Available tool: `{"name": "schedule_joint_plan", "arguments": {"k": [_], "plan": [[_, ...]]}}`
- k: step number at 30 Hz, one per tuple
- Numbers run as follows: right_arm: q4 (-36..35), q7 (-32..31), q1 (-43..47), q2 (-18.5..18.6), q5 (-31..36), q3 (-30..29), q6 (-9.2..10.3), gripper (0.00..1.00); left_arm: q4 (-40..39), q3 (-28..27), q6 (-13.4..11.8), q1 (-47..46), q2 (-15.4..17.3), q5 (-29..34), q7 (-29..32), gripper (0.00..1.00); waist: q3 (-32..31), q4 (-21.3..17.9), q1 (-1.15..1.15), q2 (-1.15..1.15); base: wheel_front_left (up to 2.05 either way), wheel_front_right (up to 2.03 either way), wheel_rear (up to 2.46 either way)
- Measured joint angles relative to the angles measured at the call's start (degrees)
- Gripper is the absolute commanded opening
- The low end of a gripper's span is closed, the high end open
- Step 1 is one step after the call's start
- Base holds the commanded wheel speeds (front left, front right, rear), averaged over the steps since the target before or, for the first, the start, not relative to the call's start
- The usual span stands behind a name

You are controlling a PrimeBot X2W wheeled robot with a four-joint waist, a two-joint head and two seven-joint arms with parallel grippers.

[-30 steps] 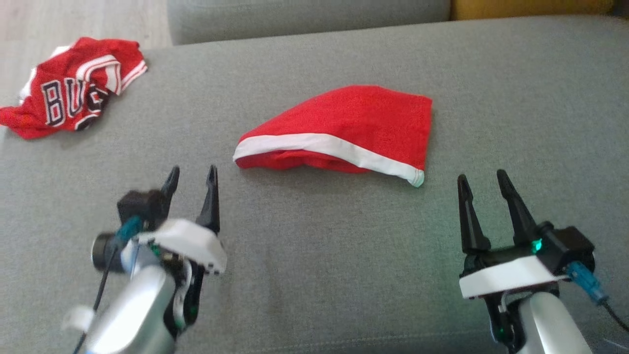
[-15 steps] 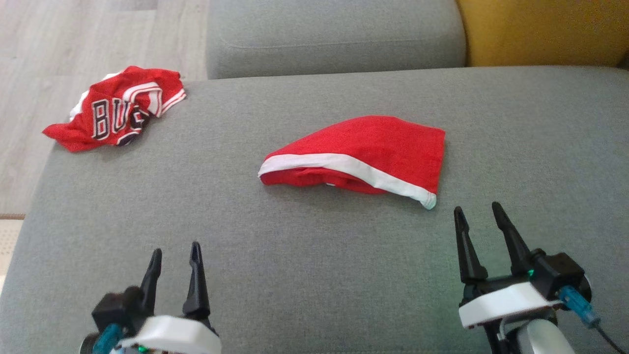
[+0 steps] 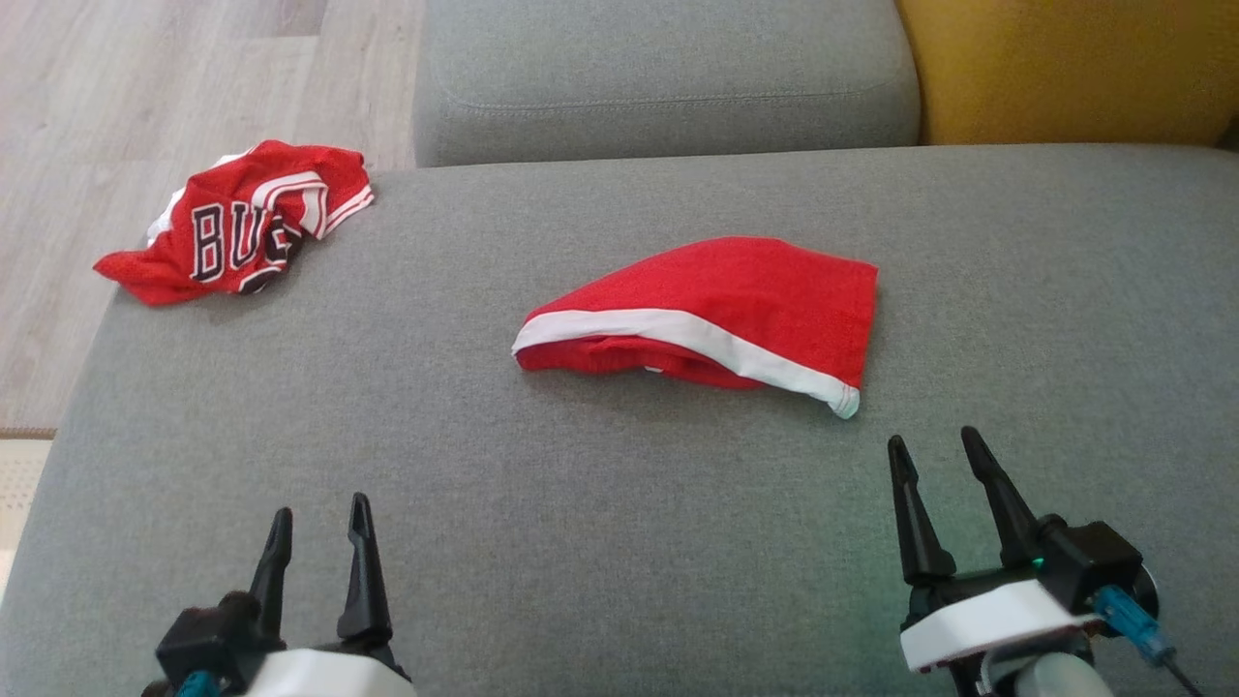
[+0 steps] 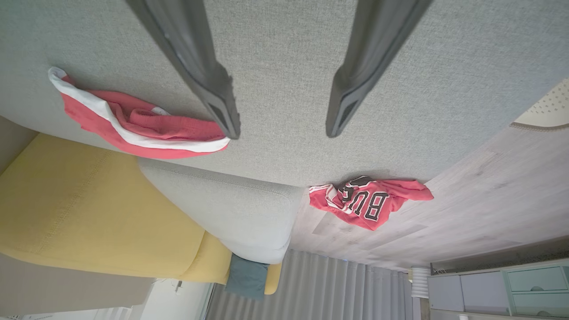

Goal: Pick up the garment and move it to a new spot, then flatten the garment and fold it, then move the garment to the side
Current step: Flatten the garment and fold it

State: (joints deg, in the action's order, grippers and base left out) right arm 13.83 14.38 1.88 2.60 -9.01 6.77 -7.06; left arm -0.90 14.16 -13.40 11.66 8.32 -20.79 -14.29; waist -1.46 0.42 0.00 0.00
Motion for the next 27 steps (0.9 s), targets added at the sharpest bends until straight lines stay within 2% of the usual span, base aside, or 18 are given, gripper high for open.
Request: {"name": "schedule_joint_plan", "arguments": {"k": [5, 16, 22, 27], "plan": [[0.29, 0.00, 0.00, 0.00, 0.00, -0.01, 0.00, 1.00, 0.90, -1.77, 2.31, 0.00, -1.48, 1.85, 0.00, 1.00, 0.24, -0.47, 0.00, 0.00, 0.00, 0.00, 0.00], [2.13, 0.00, -0.76, 0.00, 0.70, -1.12, 0.00, 1.00, 1.89, -4.04, 5.76, -0.03, -3.60, 4.19, 0.00, 1.00, 1.36, -0.36, 0.00, 0.00, 0.00, 0.00, 0.00], [6.48, 0.00, -6.25, 0.00, 3.91, -1.82, 0.00, 1.00, 2.24, -4.17, 6.95, -0.57, -4.60, 4.85, 0.00, 1.00, 3.47, 0.62, 0.00, 0.00, 0.00, 0.00, 0.00], [13.73, 0.00, -12.88, 0.02, 6.58, -1.83, 0.00, 1.00, 2.47, -4.11, 7.93, -2.86, -4.87, 5.60, 0.00, 1.00, 6.12, 2.12, 0.00, 0.00, 0.00, 0.00, 0.00]]}}
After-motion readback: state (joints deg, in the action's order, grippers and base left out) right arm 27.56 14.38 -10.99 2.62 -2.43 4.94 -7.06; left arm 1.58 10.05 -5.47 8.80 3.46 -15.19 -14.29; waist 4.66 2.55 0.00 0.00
